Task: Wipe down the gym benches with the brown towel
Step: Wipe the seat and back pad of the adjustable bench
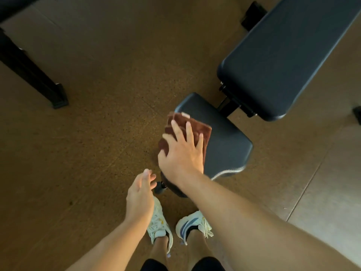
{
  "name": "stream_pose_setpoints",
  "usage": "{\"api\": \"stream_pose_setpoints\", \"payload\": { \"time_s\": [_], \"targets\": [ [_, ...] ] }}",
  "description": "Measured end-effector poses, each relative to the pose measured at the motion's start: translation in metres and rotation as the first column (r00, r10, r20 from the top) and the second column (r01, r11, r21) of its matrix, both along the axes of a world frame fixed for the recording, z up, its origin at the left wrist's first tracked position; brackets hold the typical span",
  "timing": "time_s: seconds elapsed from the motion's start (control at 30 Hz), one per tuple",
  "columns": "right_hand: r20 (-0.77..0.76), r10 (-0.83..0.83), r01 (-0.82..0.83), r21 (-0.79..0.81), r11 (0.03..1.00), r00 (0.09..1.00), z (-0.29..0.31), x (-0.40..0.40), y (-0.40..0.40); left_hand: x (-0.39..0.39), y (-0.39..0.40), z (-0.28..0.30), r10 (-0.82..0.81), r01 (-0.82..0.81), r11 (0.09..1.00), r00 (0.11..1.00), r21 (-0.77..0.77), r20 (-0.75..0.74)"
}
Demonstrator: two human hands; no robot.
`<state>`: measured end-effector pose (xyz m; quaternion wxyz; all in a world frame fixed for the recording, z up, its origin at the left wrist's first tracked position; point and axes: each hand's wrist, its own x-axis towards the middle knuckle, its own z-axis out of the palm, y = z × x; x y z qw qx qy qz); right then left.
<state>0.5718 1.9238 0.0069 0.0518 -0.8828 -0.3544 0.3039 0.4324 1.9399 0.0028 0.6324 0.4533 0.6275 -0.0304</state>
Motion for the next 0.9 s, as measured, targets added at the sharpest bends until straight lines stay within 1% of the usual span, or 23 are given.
{"api": "stream_pose_setpoints", "payload": {
  "time_s": [0.1, 0.17, 0.23, 0.27, 0.3, 0.33, 0.37, 0.4, 0.43, 0.47, 0.5, 0.53, 0.57, 0.63, 0.67, 0.7, 0.73, 0.77, 0.8, 0.83, 0.87, 0.9],
  "targets": [
    [-0.051, -0.045, 0.046, 0.015, 0.999, 0.998, 0.015, -0.019, -0.025, 0.022, 0.003, 0.018, 0.034, -0.035, 0.998, 0.999, 0.045, 0.028],
    [-0.07, -0.146, 0.152, 0.078, 0.985, 0.987, 0.019, -0.026, -0.041, 0.036, 0.003, 0.03, 0.028, -0.029, 0.996, 1.0, 0.087, 0.006],
    [-0.061, -0.264, 0.271, 0.141, 0.952, 0.962, 0.022, -0.023, -0.053, 0.048, 0.003, 0.043, -0.035, 0.036, 0.989, 0.999, 0.141, -0.012],
    [-0.082, -0.311, 0.32, 0.141, 0.937, 0.947, 0.024, -0.018, -0.056, 0.052, 0.003, 0.05, -0.074, 0.074, 0.984, 0.997, 0.163, -0.01],
    [-0.138, -0.375, 0.39, 0.102, 0.915, 0.916, 0.029, -0.009, -0.057, 0.057, 0.003, 0.056, -0.111, 0.108, 0.978, 0.994, 0.178, 0.003],
    [-0.226, -0.467, 0.488, 0.045, 0.872, 0.855, 0.036, 0.002, -0.055, 0.062, 0.004, 0.061, -0.144, 0.138, 0.974, 0.989, 0.18, 0.019],
    [-0.339, -0.583, 0.617, -0.011, 0.787, 0.738, 0.041, 0.016, -0.054, 0.068, 0.005, 0.066, -0.171, 0.163, 0.971, 0.985, 0.173, 0.034],
    [-0.454, -0.697, 0.765, -0.05, 0.642, 0.555, 0.05, 0.032, -0.051, 0.073, 0.006, 0.069, -0.201, 0.191, 0.967, 0.979, 0.167, 0.044],
    [-0.546, -0.764, 0.888, -0.076, 0.454, 0.345, 0.062, 0.049, -0.05, 0.079, 0.007, 0.071, -0.244, 0.234, 0.958, 0.969, 0.164, 0.042],
    [-0.597, -0.781, 0.958, -0.066, 0.279, 0.186, 0.073, 0.068, -0.051, 0.085, 0.007, 0.072, -0.297, 0.29, 0.943, 0.955, 0.163, 0.023],
    [-0.589, -0.795, 0.985, 0.007, 0.17, 0.142, 0.085, 0.087, -0.054, 0.091, 0.007, 0.072, -0.36, 0.357, 0.921, 0.933, 0.159, -0.007],
    [-0.521, -0.828, 0.978, 0.133, 0.159, 0.205, 0.098, 0.106, -0.057, 0.099, 0.006, 0.07, -0.432, 0.432, 0.888, 0.901, 0.158, -0.039],
    [-0.421, -0.856, 0.942, 0.272, 0.198, 0.302, 0.109, 0.125, -0.059, 0.107, 0.006, 0.067, -0.509, 0.513, 0.842, 0.858, 0.164, -0.073],
    [-0.228, -0.829, 0.794, 0.496, 0.352, 0.51, 0.13, 0.16, -0.065, 0.127, 0.004, 0.056, -0.65, 0.664, 0.721, 0.747, 0.197, -0.14],
    [-0.155, -0.781, 0.707, 0.557, 0.436, 0.604, 0.135, 0.176, -0.068, 0.14, 0.002, 0.052, -0.704, 0.725, 0.653, 0.688, 0.219, -0.178],
    [-0.07, -0.723, 0.625, 0.565, 0.539, 0.687, 0.13, 0.193, -0.072, 0.154, -0.001, 0.048, -0.742, 0.771, 0.591, 0.635, 0.236, -0.217],
    [0.017, -0.641, 0.545, 0.508, 0.667, 0.768, 0.12, 0.211, -0.075, 0.168, -0.004, 0.044, -0.766, 0.803, 0.544, 0.593, 0.241, -0.248],
    [0.078, -0.521, 0.457, 0.384, 0.802, 0.85, 0.103, 0.228, -0.078, 0.183, -0.005, 0.039, -0.779, 0.824, 0.516, 0.565, 0.235, -0.271],
    [0.089, -0.373, 0.349, 0.207, 0.914, 0.924, 0.083, 0.245, -0.079, 0.198, -0.006, 0.033, -0.788, 0.839, 0.501, 0.544, 0.213, -0.288],
    [0.075, -0.231, 0.229, 0.035, 0.973, 0.97, 0.063, 0.261, -0.08, 0.212, -0.005, 0.026, -0.794, 0.851, 0.496, 0.525, 0.174, -0.305],
    [0.075, -0.113, 0.119, -0.086, 0.989, 0.991, 0.041, 0.274, -0.081, 0.224, -0.004, 0.016, -0.8, 0.863, 0.491, 0.502, 0.122, -0.329],
    [0.109, -0.015, 0.03, -0.144, 0.989, 0.994, 0.023, 0.284, -0.082, 0.235, -0.004, 0.007, -0.812, 0.878, 0.475, 0.465, 0.064, -0.354]
  ]
}}
